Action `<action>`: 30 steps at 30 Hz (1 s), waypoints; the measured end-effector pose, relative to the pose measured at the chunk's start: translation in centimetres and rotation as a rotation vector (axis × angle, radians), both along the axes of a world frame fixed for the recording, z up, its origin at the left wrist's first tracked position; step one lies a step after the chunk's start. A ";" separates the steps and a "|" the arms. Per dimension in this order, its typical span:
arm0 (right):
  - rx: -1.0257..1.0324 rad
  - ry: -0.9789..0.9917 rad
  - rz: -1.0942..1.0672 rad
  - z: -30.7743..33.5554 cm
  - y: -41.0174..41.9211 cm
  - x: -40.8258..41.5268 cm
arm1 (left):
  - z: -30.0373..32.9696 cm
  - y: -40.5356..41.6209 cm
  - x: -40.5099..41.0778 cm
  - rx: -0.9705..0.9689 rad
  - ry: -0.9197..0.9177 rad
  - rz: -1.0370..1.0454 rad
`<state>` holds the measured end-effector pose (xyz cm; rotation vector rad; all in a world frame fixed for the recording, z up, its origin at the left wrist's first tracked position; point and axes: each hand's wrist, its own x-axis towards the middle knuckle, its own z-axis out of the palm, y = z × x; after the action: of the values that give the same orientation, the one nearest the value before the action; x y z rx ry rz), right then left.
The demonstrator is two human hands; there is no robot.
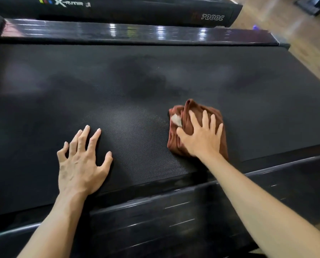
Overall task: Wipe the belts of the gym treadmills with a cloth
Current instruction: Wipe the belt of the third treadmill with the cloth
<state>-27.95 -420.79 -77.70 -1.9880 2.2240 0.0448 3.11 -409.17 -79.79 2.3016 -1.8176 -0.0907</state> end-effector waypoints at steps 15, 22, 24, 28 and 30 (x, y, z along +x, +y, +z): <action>-0.060 -0.006 0.229 -0.5 3.3 -0.2 | 0.0 -0.1 0.2 0.008 0.005 0.002; 0.030 -0.057 0.096 0.8 -10.9 4.6 | -0.1 -0.2 0.2 0.026 -0.004 -0.005; 0.022 -0.034 0.171 0.1 -11.4 7.1 | -0.1 -0.1 0.2 0.022 0.000 -0.001; -0.027 -0.073 0.381 -0.2 -5.9 7.7 | 0.0 -0.1 0.2 0.017 0.008 -0.006; -0.067 -0.063 0.416 -0.4 -2.3 5.1 | 0.0 -0.1 0.2 0.013 0.006 -0.008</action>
<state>-22.82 -423.07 -78.13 -2.4160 1.7615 -0.0438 3.29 -409.29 -79.81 2.3005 -1.8289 -0.1106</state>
